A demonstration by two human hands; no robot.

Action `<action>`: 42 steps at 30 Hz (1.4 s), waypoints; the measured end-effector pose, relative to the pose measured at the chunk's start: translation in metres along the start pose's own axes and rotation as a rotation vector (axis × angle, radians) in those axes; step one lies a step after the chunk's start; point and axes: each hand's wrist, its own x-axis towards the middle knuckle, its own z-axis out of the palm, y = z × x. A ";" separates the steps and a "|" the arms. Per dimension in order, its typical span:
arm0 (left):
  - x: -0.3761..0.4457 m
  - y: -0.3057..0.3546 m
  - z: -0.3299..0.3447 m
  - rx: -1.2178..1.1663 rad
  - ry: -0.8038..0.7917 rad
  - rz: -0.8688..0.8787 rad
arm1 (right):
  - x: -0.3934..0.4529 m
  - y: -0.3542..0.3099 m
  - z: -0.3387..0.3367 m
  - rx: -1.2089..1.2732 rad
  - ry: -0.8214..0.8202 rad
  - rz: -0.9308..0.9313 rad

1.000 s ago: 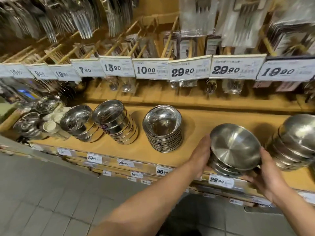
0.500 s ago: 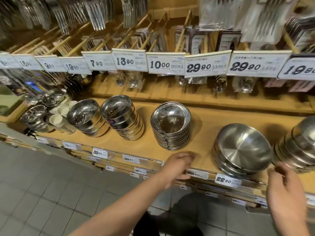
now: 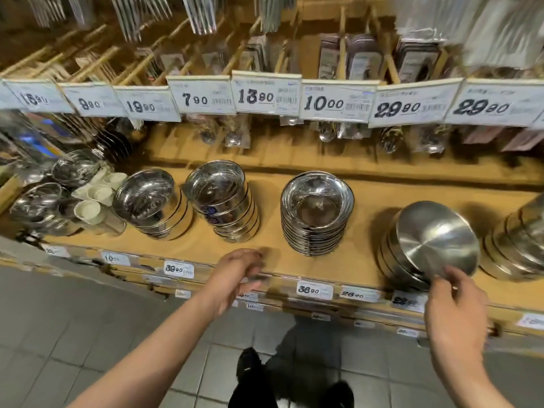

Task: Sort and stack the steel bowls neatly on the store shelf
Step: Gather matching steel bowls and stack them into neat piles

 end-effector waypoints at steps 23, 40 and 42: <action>0.072 0.033 0.055 -0.078 -0.367 0.169 | -0.005 -0.051 0.154 0.673 -0.343 0.195; 0.074 0.020 0.071 0.055 -0.358 0.117 | -0.003 -0.016 0.159 0.557 -0.058 0.314; 0.063 0.003 0.030 0.058 -0.287 0.051 | -0.033 -0.013 0.176 0.515 -0.146 0.364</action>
